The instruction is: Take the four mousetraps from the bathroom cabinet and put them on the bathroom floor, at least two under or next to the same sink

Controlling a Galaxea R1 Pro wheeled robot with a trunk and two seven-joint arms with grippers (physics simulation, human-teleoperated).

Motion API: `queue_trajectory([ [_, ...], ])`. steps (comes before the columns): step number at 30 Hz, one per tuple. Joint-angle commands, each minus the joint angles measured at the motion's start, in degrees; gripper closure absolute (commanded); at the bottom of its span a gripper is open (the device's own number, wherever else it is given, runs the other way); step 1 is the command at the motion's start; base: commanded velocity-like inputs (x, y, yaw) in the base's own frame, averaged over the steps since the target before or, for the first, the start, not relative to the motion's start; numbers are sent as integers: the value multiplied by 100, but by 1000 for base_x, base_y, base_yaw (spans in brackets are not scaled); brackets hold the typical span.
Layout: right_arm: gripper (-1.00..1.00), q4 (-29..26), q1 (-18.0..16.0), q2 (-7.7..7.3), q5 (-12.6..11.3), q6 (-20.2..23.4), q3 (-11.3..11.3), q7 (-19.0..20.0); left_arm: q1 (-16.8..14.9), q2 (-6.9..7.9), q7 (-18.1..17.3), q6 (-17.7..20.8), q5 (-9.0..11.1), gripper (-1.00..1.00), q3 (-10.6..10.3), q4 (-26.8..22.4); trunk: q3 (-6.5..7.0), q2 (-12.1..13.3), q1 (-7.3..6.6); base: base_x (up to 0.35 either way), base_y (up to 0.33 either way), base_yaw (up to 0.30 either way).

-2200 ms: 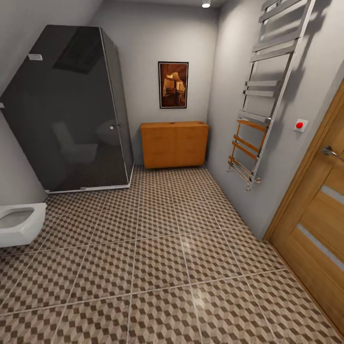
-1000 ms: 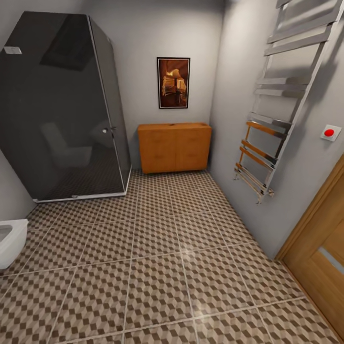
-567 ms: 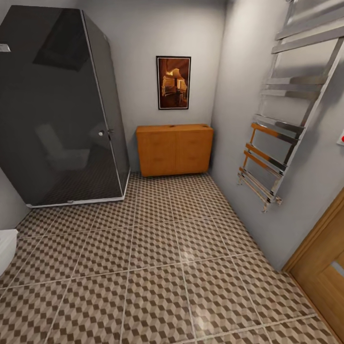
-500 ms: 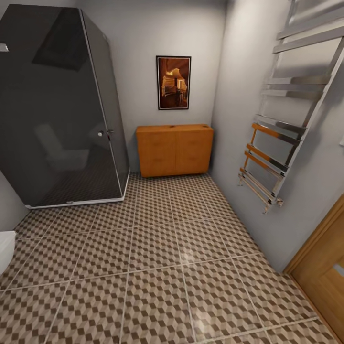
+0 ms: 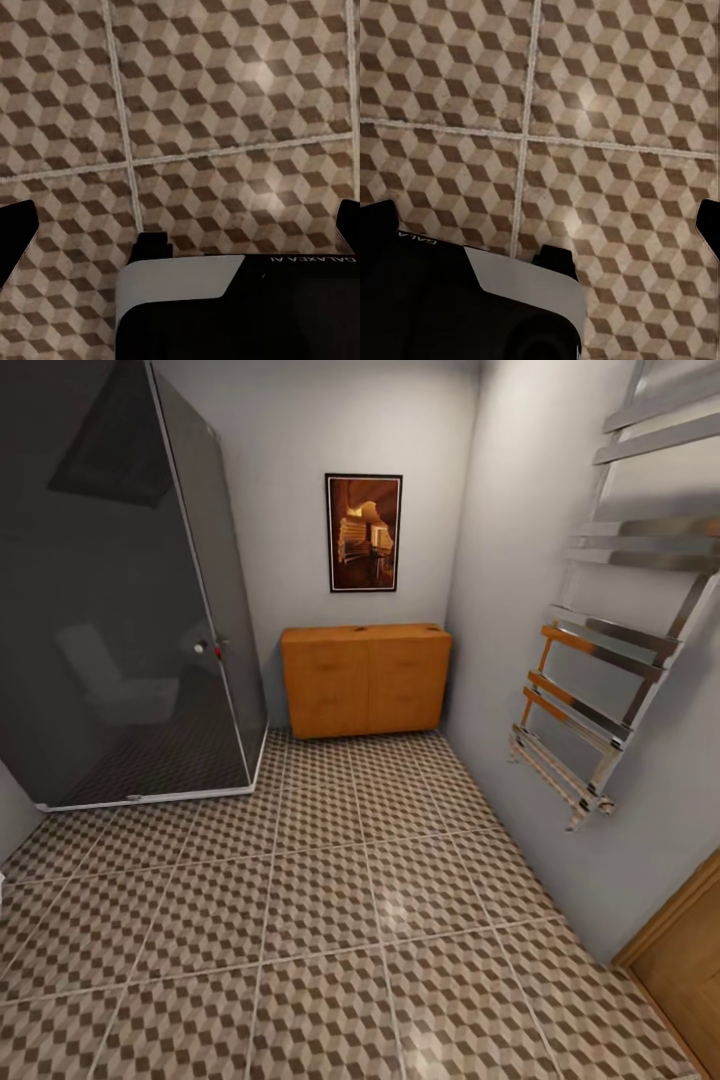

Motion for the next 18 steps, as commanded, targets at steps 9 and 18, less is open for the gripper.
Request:
queue_trajectory([
  [9, -100, 22, -7, 5, -36, -32, 51, -10, -2, -4, 27, -2, 31, -100, -49, -9, -6, -4, 4, 333, -49, 0],
  [18, -100, 23, -7, 0, -9, -30, 57, -8, -2, -4, 25, 5, 31, -100, -49, -9, -6, -4, 4, 333, -78, 0],
])
